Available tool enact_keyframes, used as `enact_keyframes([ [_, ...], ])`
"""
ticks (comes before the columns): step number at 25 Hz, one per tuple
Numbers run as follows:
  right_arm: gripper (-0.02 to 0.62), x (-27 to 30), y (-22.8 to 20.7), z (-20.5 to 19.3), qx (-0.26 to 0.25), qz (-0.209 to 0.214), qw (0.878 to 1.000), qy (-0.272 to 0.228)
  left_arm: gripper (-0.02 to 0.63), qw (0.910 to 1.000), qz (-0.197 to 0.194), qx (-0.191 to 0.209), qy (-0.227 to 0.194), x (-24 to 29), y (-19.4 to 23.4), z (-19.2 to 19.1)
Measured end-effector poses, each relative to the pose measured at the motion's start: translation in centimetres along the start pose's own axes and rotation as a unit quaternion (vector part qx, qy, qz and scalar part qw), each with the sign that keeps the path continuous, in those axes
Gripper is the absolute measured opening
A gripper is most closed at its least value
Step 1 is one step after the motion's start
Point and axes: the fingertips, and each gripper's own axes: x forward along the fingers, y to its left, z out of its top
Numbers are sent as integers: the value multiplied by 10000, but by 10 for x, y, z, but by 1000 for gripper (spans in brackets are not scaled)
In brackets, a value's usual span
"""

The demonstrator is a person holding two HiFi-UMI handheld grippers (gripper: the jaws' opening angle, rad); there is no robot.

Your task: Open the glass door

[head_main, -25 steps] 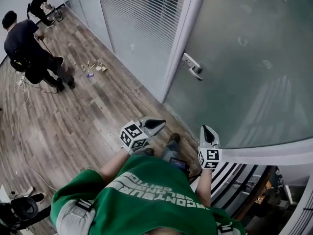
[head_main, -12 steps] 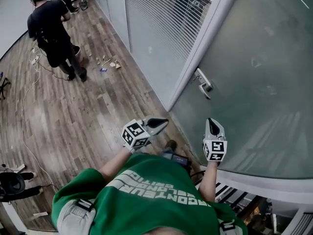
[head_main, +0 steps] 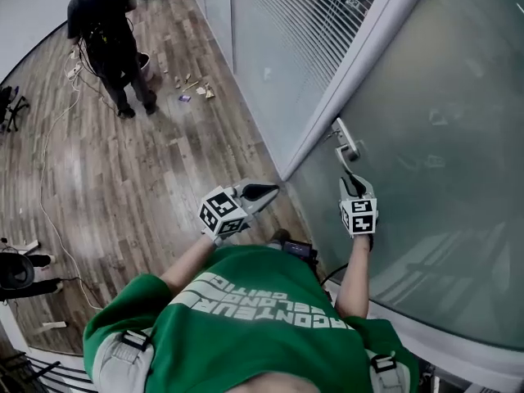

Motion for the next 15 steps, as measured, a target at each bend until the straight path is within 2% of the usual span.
enact_keyframes([
  [3, 101, 34, -15, -8, -482, 17, 9974, 544, 15, 9999, 159, -30, -31, 6, 9, 3],
  [8, 103, 77, -29, -27, -1264, 83, 9805, 1501, 15, 9992, 386, -96, -10, 16, 23, 2],
  [12, 103, 110, -32, -37, -1227, 382, 9728, 1930, 15, 9983, 569, -144, -57, 21, 35, 5],
  [15, 103, 110, -38, -61, -1026, 453, 9592, 2596, 15, 9979, 613, -186, -47, 24, 36, 4],
])
